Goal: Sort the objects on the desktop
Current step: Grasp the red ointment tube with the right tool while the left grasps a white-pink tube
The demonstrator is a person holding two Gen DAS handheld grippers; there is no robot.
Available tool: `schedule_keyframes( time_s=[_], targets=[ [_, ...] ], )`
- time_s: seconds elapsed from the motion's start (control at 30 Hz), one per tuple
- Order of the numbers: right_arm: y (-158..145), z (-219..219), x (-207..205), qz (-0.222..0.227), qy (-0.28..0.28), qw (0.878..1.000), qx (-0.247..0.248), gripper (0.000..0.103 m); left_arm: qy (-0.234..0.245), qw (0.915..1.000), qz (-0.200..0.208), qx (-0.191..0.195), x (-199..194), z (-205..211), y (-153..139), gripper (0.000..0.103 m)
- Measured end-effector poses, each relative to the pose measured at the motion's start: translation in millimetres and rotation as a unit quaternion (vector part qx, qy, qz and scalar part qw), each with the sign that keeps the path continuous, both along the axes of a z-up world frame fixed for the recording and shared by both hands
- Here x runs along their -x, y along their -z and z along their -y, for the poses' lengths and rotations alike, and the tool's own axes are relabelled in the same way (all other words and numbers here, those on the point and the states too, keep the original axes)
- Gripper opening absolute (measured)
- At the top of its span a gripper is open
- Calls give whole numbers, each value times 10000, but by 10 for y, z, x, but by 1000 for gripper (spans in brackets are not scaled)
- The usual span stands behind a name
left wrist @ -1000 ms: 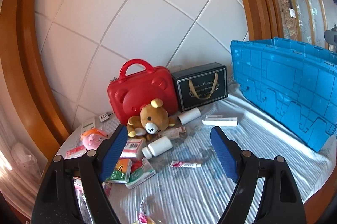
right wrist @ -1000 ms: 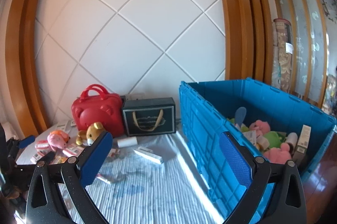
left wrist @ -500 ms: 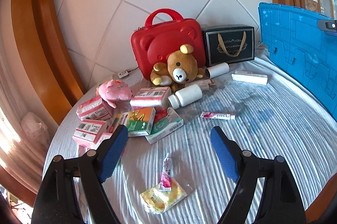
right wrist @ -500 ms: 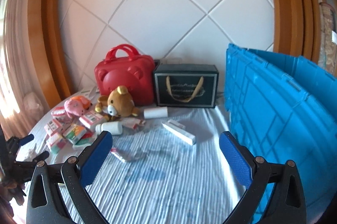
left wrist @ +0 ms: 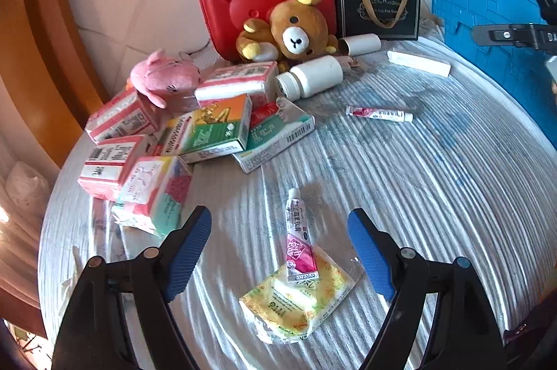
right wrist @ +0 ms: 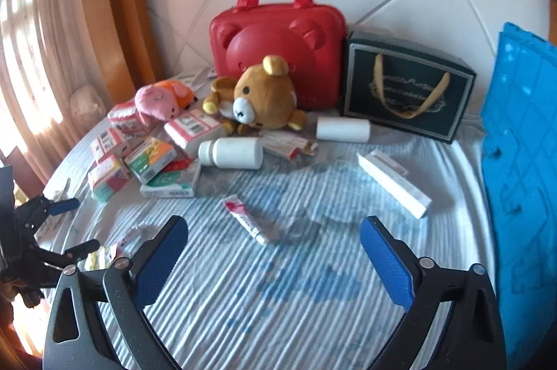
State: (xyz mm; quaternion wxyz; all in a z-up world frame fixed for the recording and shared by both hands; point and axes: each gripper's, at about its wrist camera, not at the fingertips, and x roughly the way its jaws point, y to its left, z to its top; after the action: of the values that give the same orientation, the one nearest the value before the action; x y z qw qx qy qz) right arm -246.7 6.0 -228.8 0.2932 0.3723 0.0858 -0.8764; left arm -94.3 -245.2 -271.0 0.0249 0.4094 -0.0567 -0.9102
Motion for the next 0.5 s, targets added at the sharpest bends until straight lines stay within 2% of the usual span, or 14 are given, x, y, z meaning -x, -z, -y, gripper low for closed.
schedule_keyframes(
  time_s=[0.07, 0.2, 0.37, 0.47, 0.5],
  targets=[
    [194, 185, 125, 278, -246, 9992, -164, 83, 105, 9996, 220, -153, 95, 22, 136, 80],
    [565, 443, 356, 757, -648, 9938, -487, 66, 282, 9973, 507, -449, 241, 39, 343, 73],
    [921, 568, 628, 1232, -887, 9858, -714, 53, 376, 9937, 800, -687, 331, 53, 525, 58],
    [1051, 650, 750, 1393, -1117, 9805, -818, 48, 396, 9941, 697, -729, 328, 79, 542, 57],
    [1079, 680, 770, 1442, -1218, 9784, -843, 42, 414, 9942, 678, -720, 332, 79, 549, 57]
  ],
)
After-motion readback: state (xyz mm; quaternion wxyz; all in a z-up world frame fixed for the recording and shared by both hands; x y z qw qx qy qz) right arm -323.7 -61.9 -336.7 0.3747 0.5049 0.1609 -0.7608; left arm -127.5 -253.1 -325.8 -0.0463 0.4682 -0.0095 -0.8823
